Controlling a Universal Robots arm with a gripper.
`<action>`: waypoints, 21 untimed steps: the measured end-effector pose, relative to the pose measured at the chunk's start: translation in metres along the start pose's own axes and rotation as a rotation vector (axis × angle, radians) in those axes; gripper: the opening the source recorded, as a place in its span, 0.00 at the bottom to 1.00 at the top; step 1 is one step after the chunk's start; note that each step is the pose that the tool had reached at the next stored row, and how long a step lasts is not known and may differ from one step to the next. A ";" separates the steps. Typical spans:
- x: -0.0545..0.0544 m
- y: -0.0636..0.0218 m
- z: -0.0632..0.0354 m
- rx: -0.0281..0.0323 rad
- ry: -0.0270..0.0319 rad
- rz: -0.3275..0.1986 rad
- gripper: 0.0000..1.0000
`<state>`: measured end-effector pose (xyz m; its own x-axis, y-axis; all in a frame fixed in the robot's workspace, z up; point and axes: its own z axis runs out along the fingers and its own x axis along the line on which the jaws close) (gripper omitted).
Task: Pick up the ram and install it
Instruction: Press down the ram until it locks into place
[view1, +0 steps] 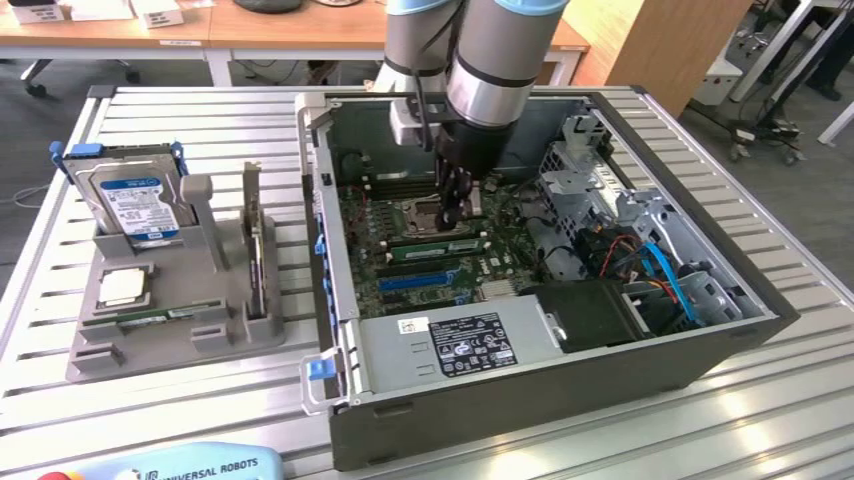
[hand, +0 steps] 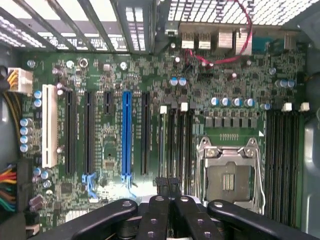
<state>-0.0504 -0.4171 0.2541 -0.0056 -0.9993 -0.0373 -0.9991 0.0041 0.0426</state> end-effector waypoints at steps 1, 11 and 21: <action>0.000 -0.0017 -0.0001 0.0000 0.0000 0.000 0.10; 0.000 -0.0089 -0.0004 0.0000 0.0000 0.000 0.10; 0.000 -0.0089 -0.0004 0.0000 0.0000 0.000 0.10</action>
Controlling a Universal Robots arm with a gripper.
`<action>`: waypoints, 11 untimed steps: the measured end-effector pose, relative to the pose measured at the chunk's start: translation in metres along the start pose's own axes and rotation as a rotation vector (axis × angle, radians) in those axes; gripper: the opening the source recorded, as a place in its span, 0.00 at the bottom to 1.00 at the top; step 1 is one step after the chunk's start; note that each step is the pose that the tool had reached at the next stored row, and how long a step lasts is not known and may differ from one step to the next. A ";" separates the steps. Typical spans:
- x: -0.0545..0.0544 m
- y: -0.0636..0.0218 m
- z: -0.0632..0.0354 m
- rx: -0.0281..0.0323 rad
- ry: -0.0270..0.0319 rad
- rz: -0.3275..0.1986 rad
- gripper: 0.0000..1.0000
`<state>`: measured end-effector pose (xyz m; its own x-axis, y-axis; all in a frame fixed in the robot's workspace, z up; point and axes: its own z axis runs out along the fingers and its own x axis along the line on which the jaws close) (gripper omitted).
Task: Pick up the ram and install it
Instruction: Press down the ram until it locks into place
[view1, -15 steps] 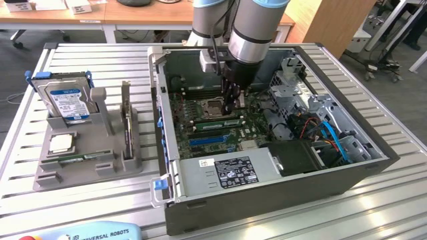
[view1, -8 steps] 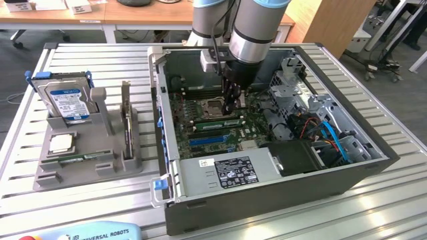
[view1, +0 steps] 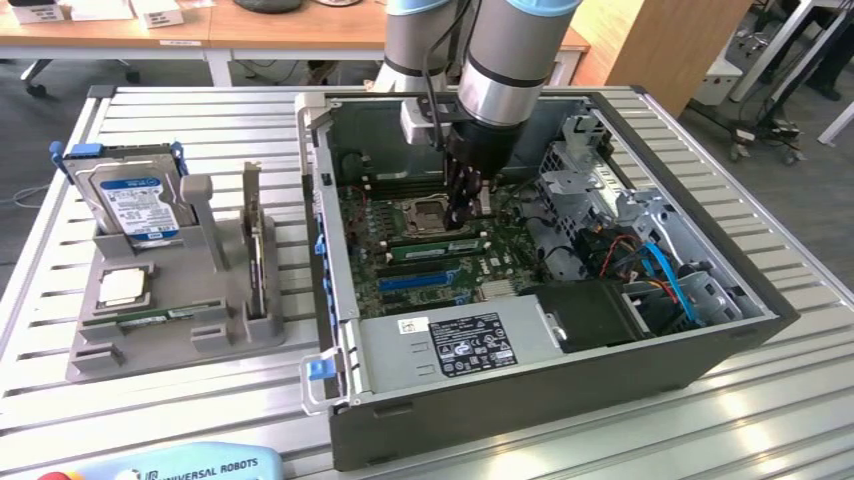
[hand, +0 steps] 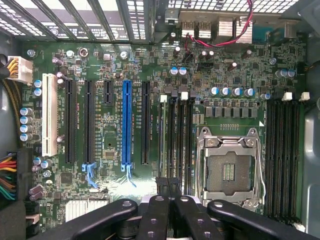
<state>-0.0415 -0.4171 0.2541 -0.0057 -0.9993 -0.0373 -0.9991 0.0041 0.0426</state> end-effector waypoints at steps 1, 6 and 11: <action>0.000 0.0000 0.0000 0.0000 0.0000 0.000 0.10; 0.000 0.0000 0.0000 0.0005 -0.0006 0.016 0.10; 0.000 0.0000 0.0000 0.0012 -0.0012 0.031 0.10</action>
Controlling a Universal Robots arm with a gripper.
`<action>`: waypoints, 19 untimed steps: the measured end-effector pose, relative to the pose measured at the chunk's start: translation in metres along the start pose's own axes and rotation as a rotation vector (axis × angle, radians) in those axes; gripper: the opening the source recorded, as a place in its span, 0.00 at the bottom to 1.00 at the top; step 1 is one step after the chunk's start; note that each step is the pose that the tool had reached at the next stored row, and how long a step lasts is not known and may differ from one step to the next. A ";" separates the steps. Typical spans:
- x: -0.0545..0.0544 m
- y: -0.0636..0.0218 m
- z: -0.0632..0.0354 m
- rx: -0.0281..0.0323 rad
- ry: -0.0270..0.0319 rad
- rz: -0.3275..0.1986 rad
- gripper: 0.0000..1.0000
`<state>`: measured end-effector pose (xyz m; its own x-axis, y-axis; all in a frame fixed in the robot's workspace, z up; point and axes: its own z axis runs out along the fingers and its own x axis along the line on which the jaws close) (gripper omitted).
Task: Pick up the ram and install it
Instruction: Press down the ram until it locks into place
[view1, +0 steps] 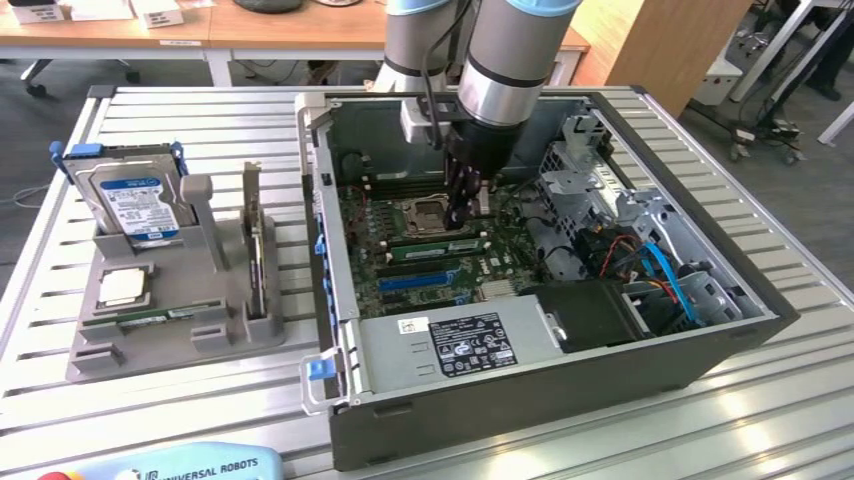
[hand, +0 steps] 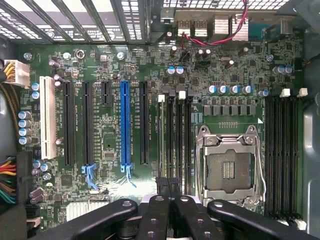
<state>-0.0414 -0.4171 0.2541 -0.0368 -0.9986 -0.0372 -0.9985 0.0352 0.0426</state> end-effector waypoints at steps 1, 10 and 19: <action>0.000 0.0000 0.0000 0.0001 -0.0002 0.004 0.10; 0.000 0.0000 0.0000 0.0018 -0.0021 0.049 0.10; 0.000 0.0000 0.0001 0.0044 -0.0050 0.117 0.10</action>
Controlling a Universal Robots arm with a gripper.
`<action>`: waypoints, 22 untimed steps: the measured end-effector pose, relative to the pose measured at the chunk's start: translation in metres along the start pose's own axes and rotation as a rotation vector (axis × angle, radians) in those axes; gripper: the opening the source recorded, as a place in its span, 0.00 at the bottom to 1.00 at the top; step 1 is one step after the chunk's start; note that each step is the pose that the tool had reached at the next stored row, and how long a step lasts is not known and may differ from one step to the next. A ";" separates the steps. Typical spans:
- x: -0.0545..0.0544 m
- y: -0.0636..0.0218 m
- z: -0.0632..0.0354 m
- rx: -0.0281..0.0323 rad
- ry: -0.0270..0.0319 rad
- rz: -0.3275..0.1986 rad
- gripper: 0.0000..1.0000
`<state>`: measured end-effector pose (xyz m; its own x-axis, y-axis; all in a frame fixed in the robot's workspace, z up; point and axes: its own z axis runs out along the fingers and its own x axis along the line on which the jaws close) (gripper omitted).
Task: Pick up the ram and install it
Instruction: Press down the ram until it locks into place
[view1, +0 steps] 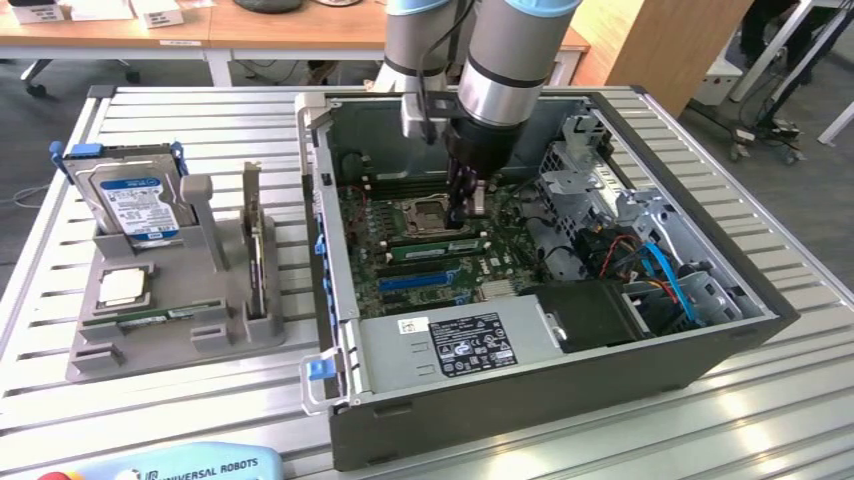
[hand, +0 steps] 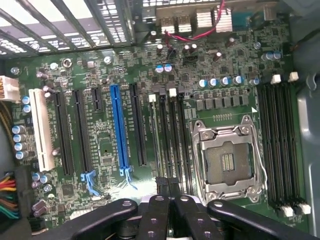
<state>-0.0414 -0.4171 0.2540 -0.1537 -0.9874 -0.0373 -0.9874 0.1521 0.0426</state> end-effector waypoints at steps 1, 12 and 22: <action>0.000 0.0000 0.0000 0.0004 -0.0005 0.011 0.10; 0.000 0.0000 0.0008 0.0064 -0.0074 0.173 0.10; 0.000 0.0000 0.0018 0.0129 -0.0147 0.346 0.10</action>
<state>-0.0415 -0.4171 0.2522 -0.4798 -0.8766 -0.0373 -0.8772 0.4783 0.0426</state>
